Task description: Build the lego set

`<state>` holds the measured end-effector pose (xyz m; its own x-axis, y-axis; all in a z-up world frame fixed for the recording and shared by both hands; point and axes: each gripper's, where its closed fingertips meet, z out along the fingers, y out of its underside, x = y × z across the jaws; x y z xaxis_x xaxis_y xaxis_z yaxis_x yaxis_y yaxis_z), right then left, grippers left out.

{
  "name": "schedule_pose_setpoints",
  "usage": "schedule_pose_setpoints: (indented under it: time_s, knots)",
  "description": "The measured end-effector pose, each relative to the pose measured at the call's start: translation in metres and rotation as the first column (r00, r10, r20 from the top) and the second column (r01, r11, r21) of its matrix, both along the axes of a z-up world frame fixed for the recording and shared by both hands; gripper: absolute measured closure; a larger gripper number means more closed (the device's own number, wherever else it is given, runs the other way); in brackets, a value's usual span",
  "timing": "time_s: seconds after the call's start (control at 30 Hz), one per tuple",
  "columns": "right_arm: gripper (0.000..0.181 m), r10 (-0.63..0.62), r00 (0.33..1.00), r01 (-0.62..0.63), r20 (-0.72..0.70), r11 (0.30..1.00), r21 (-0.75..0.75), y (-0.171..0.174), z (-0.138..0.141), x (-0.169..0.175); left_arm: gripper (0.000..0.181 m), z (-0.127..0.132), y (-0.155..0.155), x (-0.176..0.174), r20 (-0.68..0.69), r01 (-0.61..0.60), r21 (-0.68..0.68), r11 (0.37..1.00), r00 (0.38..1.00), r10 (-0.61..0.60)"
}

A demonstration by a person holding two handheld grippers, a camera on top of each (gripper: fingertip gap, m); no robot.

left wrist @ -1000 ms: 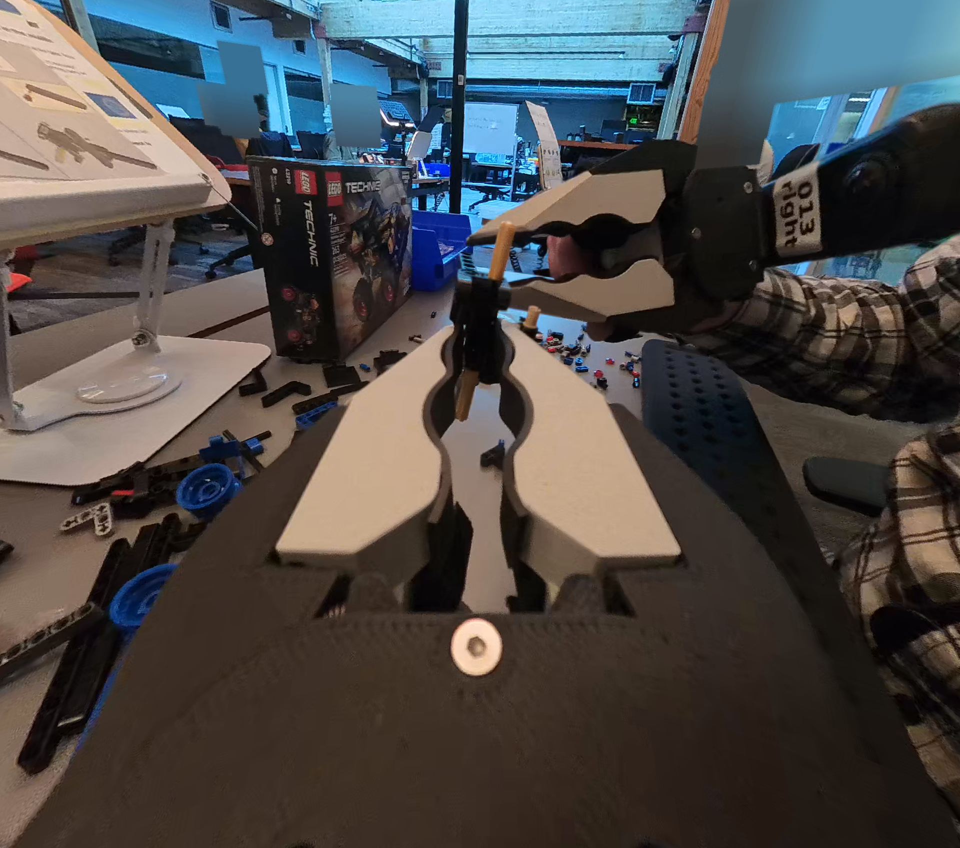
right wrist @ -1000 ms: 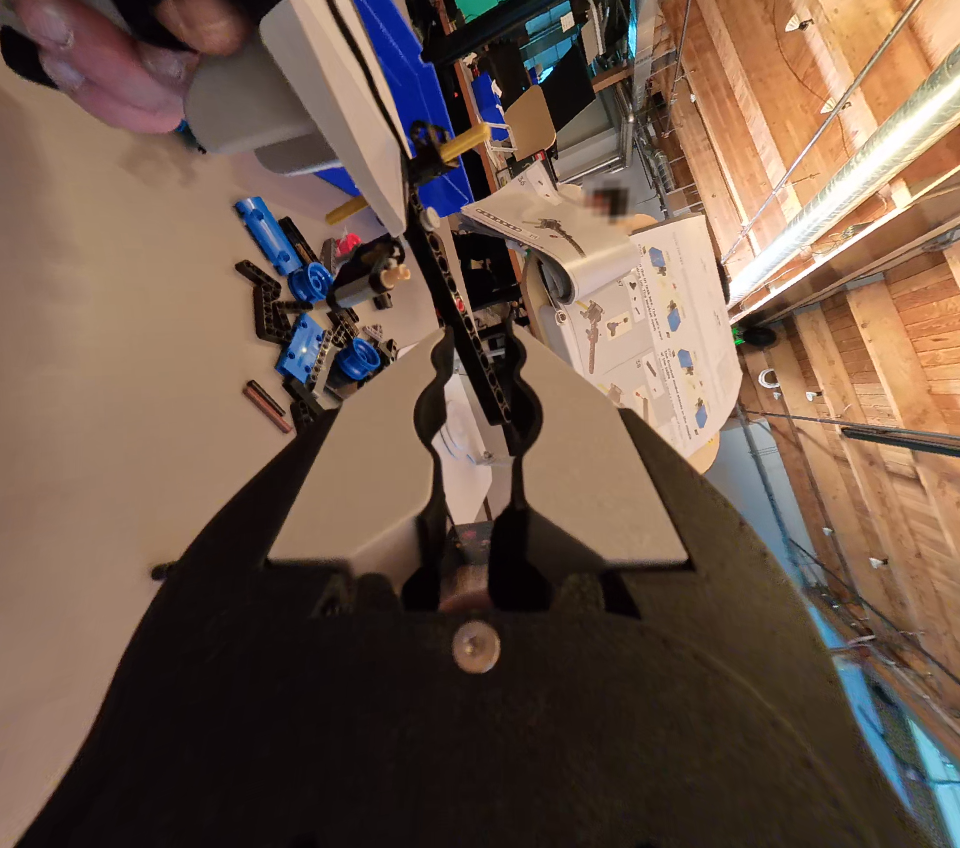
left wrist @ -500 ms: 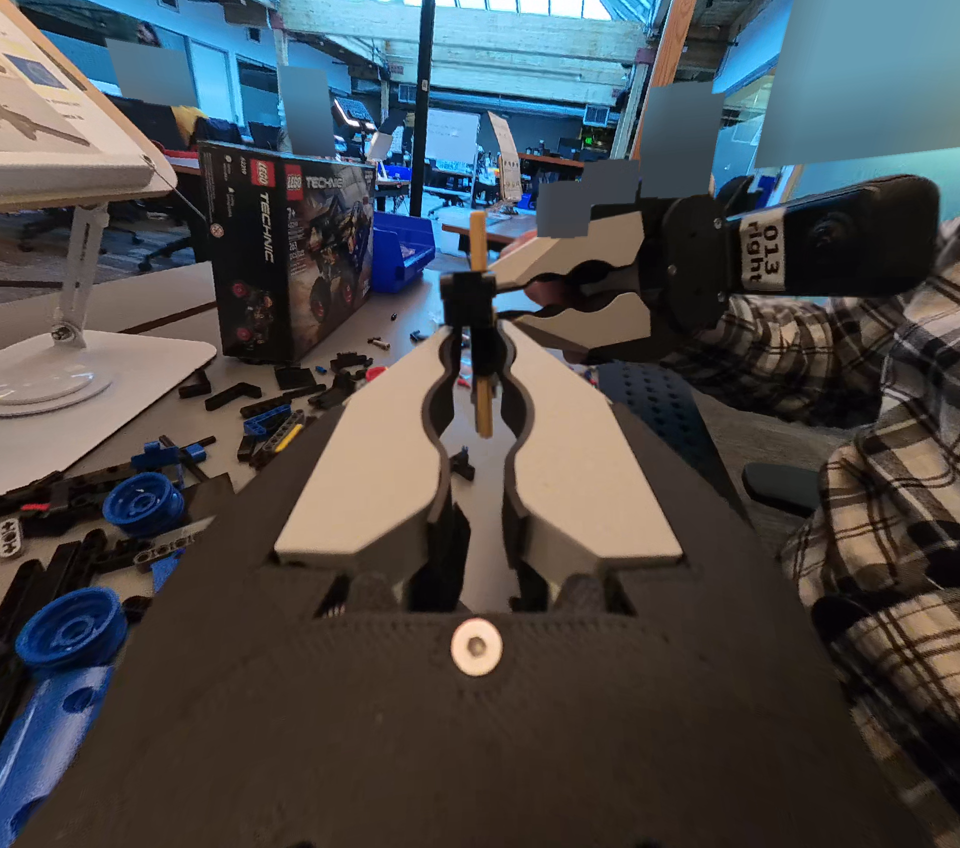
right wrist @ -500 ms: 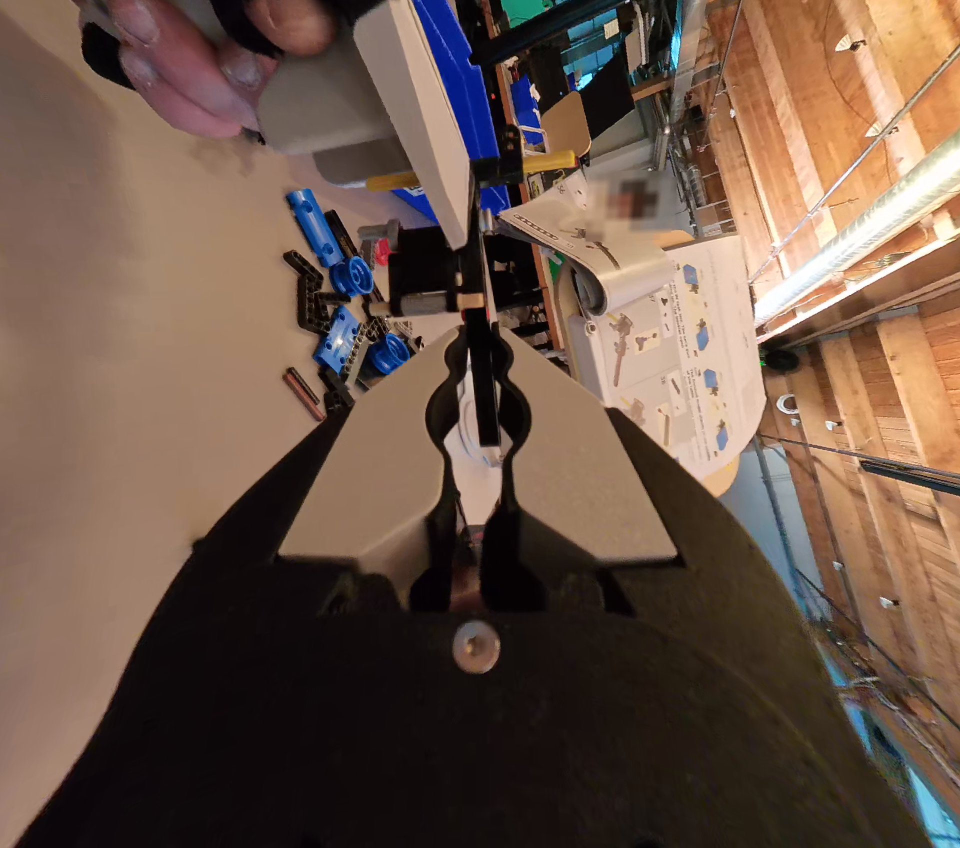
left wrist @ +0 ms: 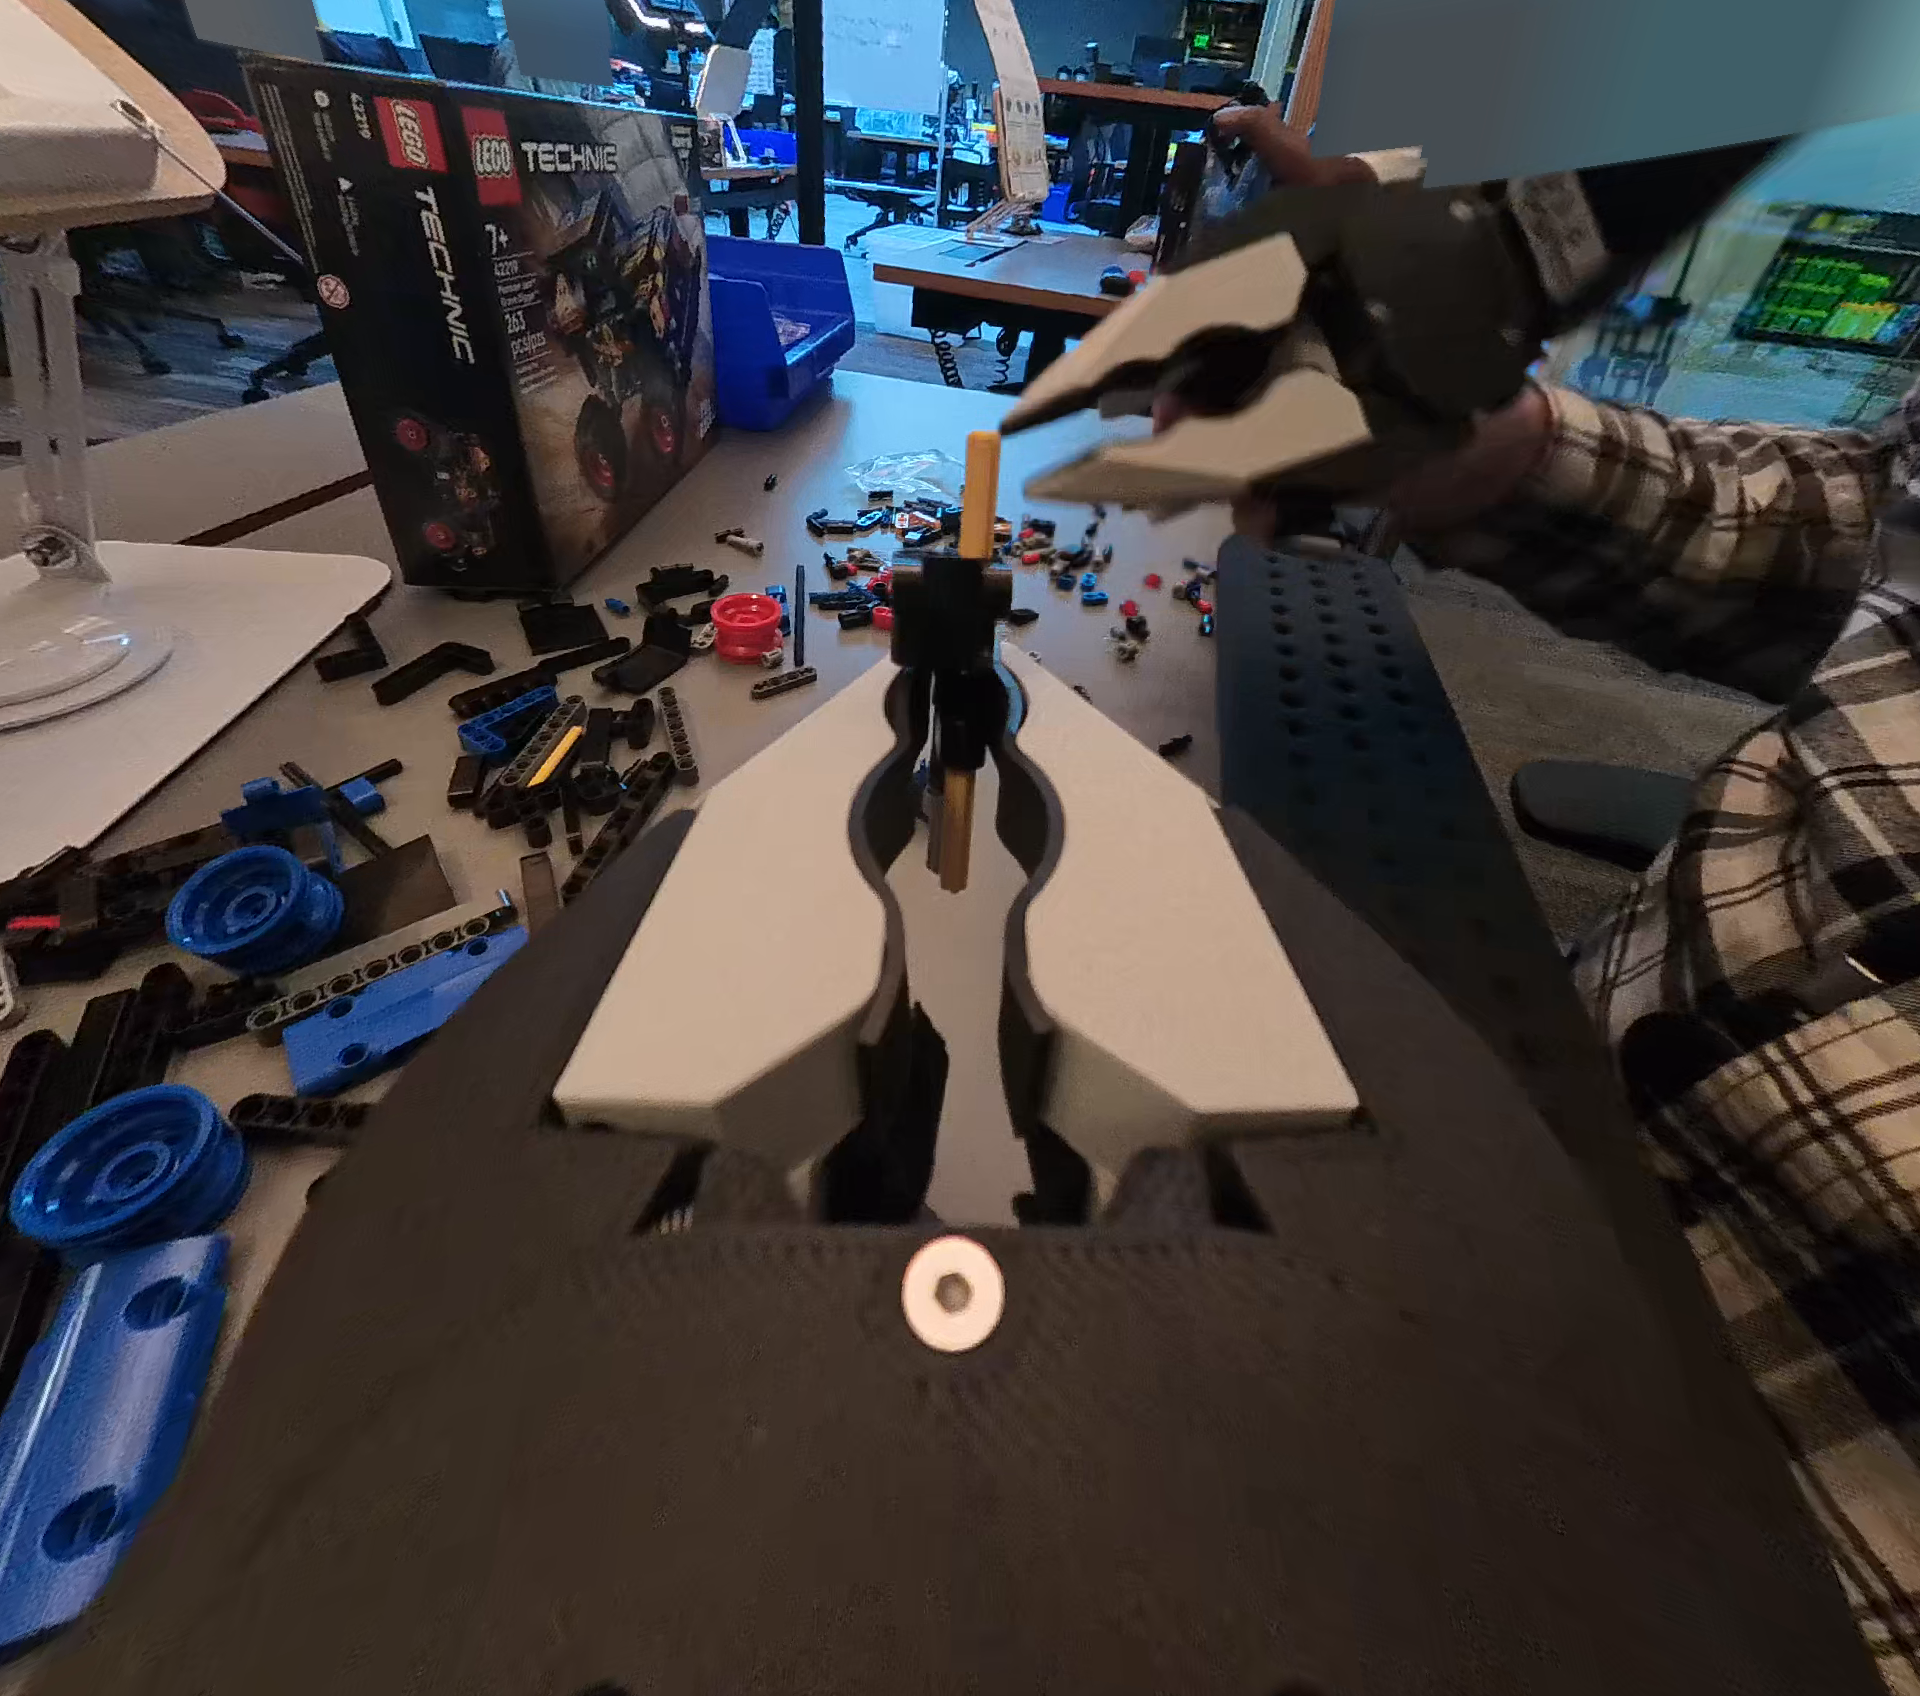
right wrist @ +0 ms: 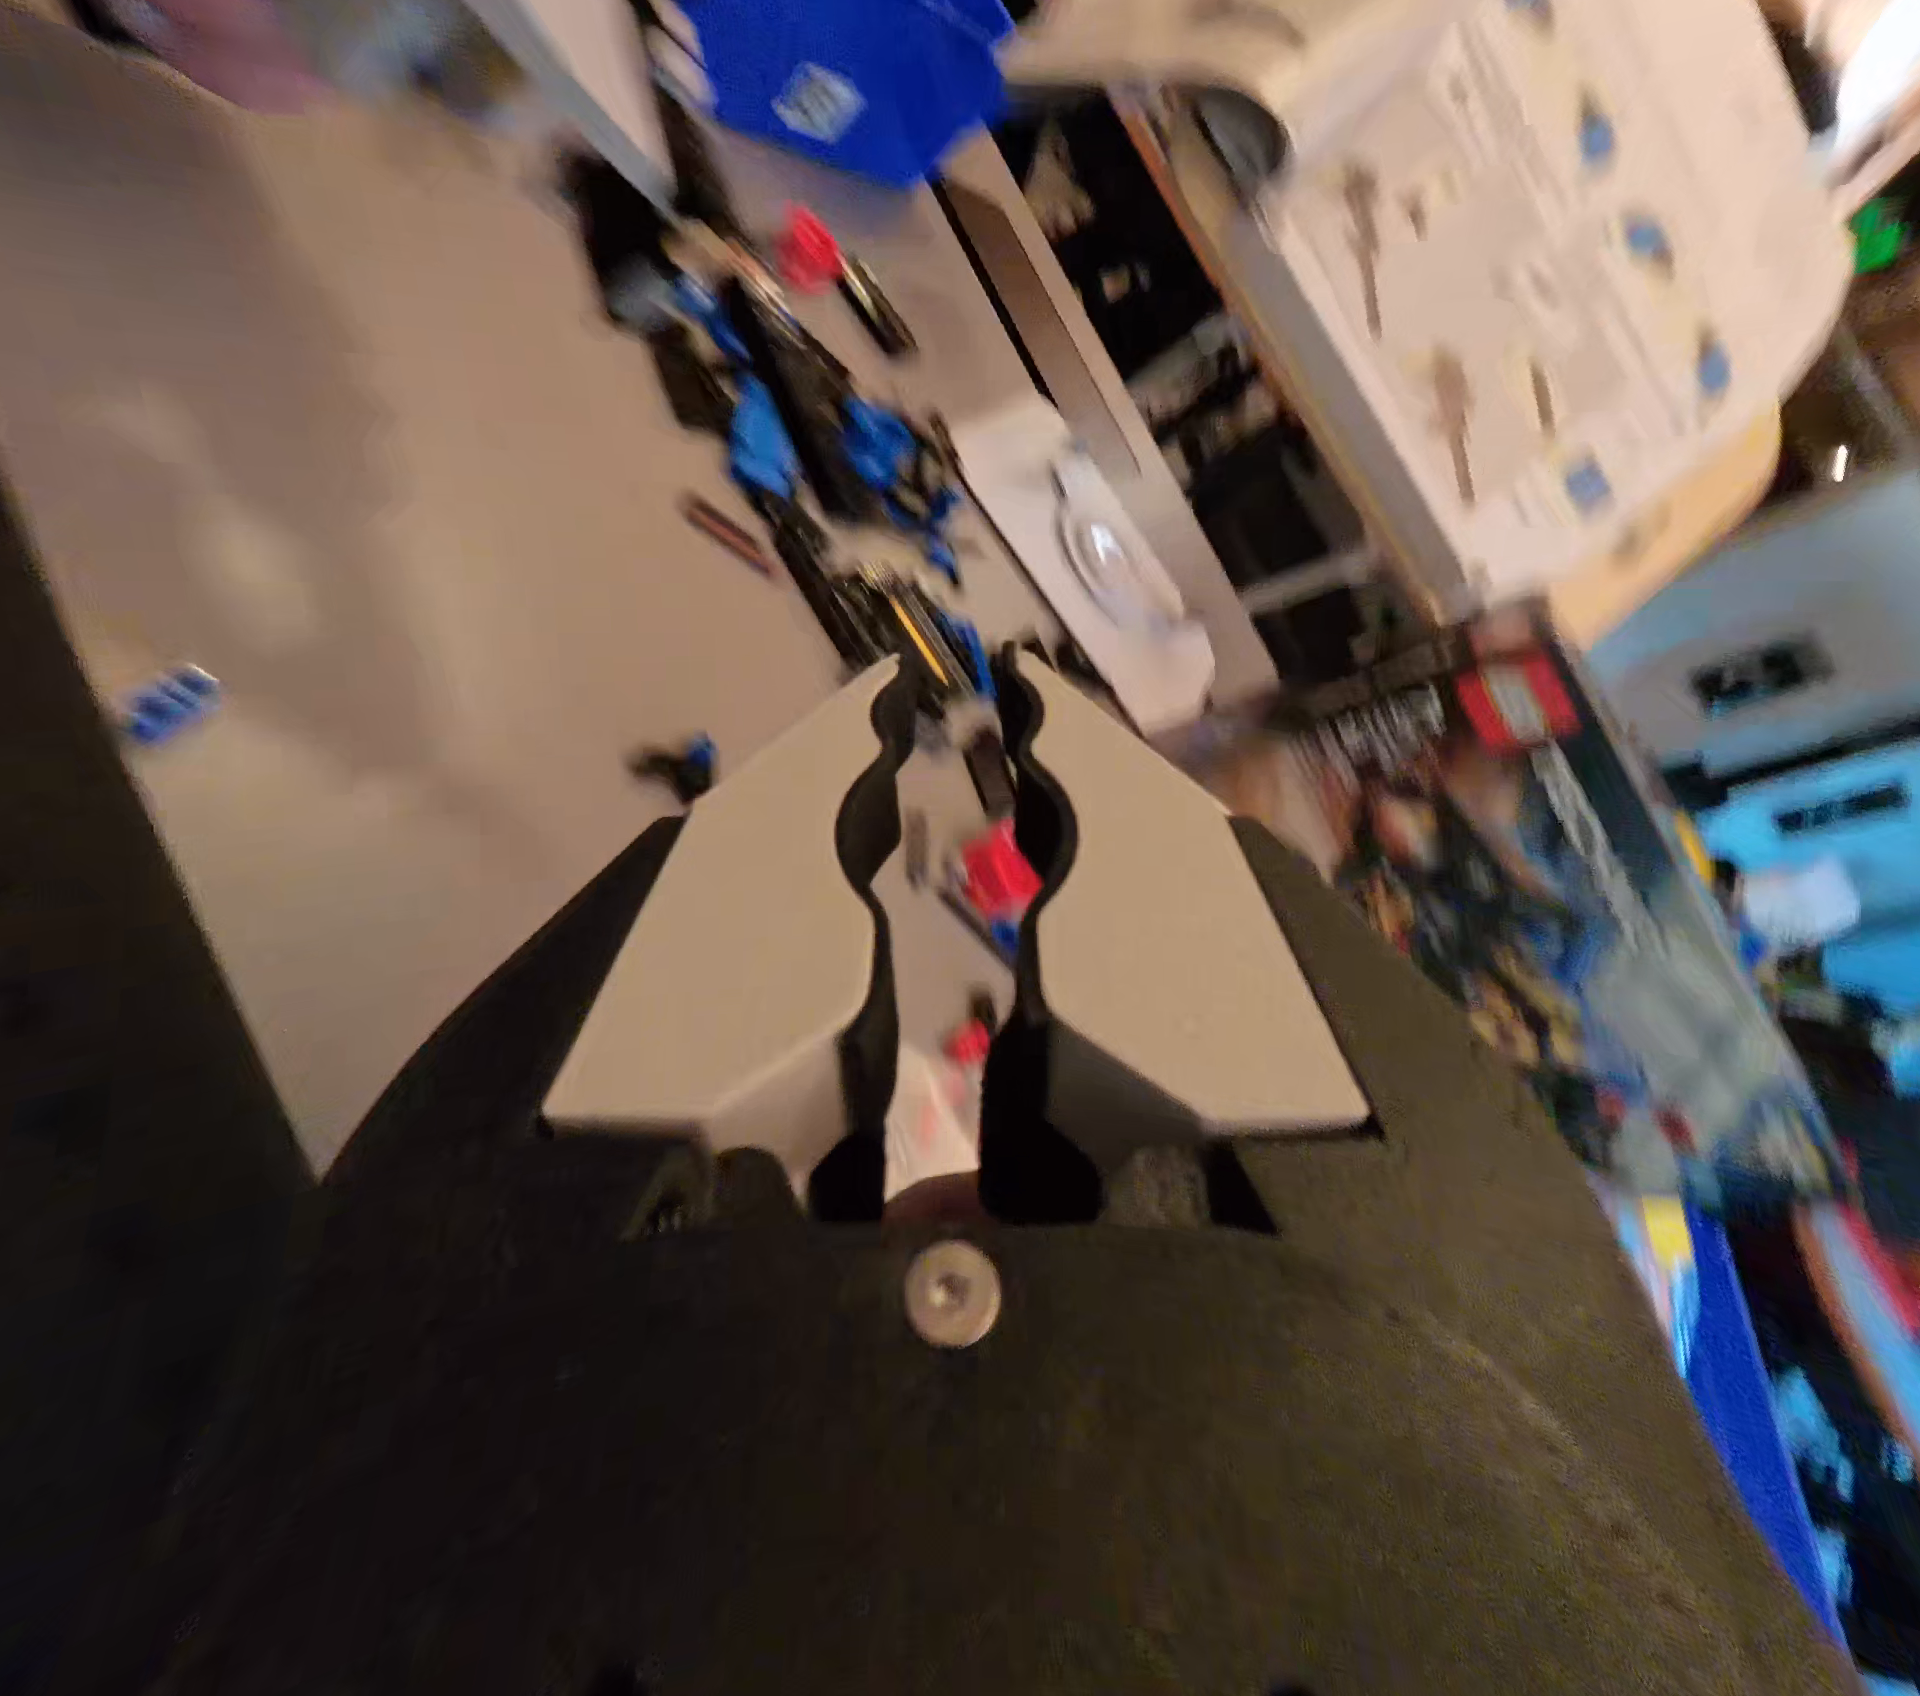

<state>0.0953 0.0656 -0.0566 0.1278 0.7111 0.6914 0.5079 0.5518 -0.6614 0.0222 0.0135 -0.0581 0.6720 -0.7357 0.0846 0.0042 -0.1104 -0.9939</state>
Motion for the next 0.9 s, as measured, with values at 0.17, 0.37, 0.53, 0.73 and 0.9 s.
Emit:
schedule_pose_setpoints:
  time_s: [0.17,0.37,0.53,0.73,0.9]
  knots:
    - [0.178,-0.254,0.956,0.280,0.146,0.939,-0.200,0.101,-0.022,0.103,0.173,-0.004,0.004,0.004,-0.013,0.003,-0.005,1.000,1.000,-0.003]
    - [0.179,-0.254,0.886,0.390,0.389,0.861,-0.326,0.146,-0.088,0.138,0.173,-0.013,0.010,0.003,-0.034,-0.020,-0.028,0.999,0.999,0.019]
    - [0.174,-0.227,0.889,0.417,0.398,0.760,-0.498,0.151,-0.114,0.133,0.173,-0.015,0.013,-0.001,-0.036,-0.035,-0.034,0.999,0.999,0.034]
    - [0.172,-0.265,0.873,0.463,0.410,0.712,-0.527,0.159,-0.122,0.137,0.173,-0.017,0.014,0.002,-0.039,-0.025,-0.043,0.999,0.999,0.023]
    - [0.173,-0.248,0.889,0.438,0.385,0.704,-0.559,0.161,-0.123,0.131,0.173,-0.016,0.013,0.002,-0.039,-0.019,-0.040,0.999,0.999,0.017]
